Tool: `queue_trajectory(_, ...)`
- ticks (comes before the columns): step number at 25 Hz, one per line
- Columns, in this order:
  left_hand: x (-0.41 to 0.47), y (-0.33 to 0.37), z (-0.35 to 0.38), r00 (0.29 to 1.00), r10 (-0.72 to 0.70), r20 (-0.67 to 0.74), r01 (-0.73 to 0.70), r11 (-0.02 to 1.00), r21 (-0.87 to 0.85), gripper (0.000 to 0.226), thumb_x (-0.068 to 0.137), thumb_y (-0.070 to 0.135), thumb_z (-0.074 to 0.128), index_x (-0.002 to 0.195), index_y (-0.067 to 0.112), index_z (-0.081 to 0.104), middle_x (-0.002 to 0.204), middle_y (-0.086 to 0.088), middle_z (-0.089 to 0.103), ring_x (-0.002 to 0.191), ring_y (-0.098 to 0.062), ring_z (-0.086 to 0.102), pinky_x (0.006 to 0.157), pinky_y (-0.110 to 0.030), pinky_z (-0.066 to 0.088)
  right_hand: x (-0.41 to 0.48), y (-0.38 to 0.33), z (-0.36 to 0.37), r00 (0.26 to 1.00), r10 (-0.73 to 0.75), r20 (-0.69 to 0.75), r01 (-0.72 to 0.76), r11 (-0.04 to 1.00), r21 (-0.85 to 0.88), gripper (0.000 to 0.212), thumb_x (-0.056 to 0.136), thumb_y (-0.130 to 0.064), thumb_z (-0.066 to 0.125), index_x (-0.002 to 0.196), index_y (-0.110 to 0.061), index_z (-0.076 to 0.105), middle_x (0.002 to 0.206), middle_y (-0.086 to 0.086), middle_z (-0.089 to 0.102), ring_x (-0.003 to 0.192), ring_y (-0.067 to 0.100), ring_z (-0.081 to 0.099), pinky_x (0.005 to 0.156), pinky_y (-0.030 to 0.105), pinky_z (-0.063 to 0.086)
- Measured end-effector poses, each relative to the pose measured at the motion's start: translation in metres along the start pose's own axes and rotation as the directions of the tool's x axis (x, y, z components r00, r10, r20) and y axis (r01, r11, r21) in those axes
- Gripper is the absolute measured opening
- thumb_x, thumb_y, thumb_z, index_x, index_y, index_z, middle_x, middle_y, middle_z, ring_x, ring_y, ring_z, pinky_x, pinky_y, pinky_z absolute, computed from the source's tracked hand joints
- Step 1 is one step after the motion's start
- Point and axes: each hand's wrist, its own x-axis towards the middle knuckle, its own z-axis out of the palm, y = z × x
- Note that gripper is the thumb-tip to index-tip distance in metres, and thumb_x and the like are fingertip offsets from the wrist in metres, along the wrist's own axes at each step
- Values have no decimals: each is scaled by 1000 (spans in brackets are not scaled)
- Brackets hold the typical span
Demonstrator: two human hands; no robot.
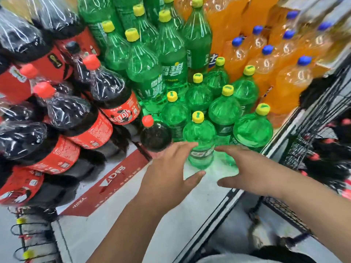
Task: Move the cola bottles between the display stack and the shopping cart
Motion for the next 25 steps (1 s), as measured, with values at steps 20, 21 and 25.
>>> queue_trajectory(20, 75, 268, 141, 899, 333, 284, -345, 939, -7, 61, 90, 61, 52, 146, 38, 45, 144, 14, 48, 133, -11, 46, 107, -30, 40, -206, 252, -65, 894, 390, -220, -379, 921, 89, 94, 79, -50, 74, 153, -35, 18, 158, 1, 24, 145, 20, 25, 117, 30, 26)
queue_trajectory(21, 80, 281, 150, 893, 343, 290, -356, 934, -8, 58, 93, 57, 56, 147, 37, 44, 145, 14, 47, 134, -10, 45, 107, -29, 39, -215, 265, -67, 884, 408, -226, -397, 913, 94, 94, 79, -51, 74, 153, -36, 18, 159, 0, 23, 145, 20, 25, 117, 32, 26)
queue_trajectory(25, 100, 332, 179, 877, 380, 294, -398, 917, 3, 59, 96, 51, 60, 149, 38, 40, 147, 17, 45, 134, -6, 43, 111, -26, 37, -242, 314, -75, 850, 464, -251, -462, 884, 70, 95, 78, -55, 73, 153, -36, 17, 157, -1, 24, 141, 24, 29, 114, 37, 32)
